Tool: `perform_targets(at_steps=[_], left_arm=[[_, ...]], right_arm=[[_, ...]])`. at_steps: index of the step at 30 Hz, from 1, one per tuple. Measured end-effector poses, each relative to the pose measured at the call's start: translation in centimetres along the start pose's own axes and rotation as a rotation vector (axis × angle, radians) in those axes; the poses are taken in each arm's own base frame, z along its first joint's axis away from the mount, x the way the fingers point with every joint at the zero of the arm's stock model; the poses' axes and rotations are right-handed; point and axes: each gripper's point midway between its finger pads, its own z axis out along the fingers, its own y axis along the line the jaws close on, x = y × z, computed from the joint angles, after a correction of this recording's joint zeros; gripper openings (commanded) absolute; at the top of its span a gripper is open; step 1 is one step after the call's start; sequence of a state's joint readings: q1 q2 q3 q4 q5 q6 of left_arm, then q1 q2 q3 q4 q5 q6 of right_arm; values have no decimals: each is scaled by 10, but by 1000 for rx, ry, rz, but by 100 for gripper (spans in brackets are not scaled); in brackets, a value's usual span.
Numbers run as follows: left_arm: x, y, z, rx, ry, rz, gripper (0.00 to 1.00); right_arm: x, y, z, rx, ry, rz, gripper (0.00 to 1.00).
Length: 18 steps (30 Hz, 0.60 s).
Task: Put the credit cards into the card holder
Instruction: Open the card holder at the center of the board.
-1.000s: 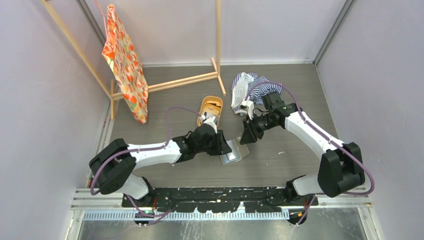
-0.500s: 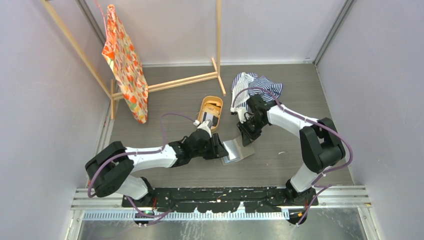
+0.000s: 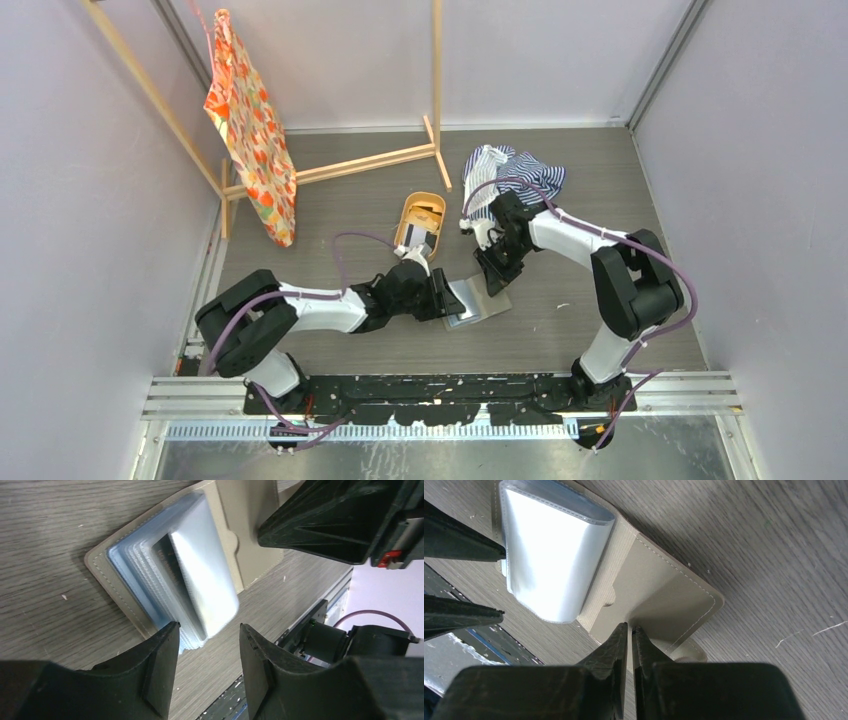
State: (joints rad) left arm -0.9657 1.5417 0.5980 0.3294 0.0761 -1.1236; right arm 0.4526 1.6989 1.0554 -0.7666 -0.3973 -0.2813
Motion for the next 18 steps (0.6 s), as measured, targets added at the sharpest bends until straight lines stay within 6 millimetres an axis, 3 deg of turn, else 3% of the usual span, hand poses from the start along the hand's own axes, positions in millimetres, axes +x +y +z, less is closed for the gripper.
perform_targets(at_steps=[9, 18], left_arm=[[1, 8, 6, -64, 20, -2, 56], [0, 7, 11, -55, 22, -11, 52]], right_arm=[[6, -2, 6, 7, 37, 7, 14], [7, -1, 7, 8, 47, 4, 15]])
